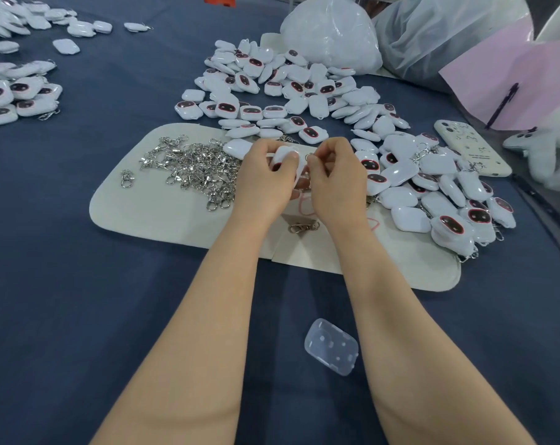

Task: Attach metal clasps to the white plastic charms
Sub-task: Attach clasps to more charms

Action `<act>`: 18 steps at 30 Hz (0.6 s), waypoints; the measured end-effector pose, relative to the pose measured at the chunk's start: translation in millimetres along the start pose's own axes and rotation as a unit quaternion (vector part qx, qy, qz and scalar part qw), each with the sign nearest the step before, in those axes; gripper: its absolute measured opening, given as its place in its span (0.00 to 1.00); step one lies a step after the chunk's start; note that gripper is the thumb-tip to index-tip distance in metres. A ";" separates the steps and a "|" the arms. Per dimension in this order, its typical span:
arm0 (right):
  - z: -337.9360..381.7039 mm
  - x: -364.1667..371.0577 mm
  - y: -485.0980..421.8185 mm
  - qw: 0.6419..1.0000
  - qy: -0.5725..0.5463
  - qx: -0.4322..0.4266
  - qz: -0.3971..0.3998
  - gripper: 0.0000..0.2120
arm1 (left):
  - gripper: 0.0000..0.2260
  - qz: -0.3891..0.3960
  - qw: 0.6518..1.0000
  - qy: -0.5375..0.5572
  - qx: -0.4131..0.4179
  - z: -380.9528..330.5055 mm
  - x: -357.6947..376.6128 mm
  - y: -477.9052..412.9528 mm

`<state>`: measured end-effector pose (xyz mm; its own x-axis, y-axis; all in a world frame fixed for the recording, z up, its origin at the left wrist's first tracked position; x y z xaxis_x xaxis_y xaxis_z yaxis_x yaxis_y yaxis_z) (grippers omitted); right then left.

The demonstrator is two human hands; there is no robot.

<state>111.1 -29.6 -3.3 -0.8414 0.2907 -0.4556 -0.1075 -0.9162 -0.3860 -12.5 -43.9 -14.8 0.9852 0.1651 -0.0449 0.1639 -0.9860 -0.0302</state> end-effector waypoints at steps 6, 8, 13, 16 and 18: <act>4.1 4.6 0.0 0.999 0.040 -0.024 0.010 0.05 | 0.06 0.005 0.998 -0.067 0.012 -4.4 0.5 1.9; 3.7 5.4 0.7 0.999 0.040 -0.025 0.011 0.06 | 0.07 0.003 0.997 -0.079 0.011 -4.1 0.2 1.7; 5.5 8.8 2.1 0.998 0.046 -0.030 0.025 0.04 | 0.10 0.002 0.996 -0.093 0.011 -3.3 -0.8 2.1; 7.0 11.8 2.9 0.997 0.056 -0.036 0.035 0.04 | 0.10 0.002 0.994 -0.104 0.017 -3.5 -1.4 1.7; 8.6 13.0 3.7 0.996 0.067 -0.048 0.039 0.03 | 0.10 -0.002 0.993 -0.116 0.024 -4.5 -1.9 2.0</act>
<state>95.2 -31.6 -3.8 -0.7657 0.2607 -0.5881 0.0110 -0.9088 -0.4171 -13.7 -46.2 -10.3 0.9458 0.1744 -0.2740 0.1588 -0.9842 -0.0783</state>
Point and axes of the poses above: each hand's wrist, its own y-axis away from the middle knuckle, its own x-axis out of the palm, z = x × y, the point moved 7 cm from there along -y, towards the middle knuckle, and after that the axes turned 3 degrees about z, right-handed, at the moved point
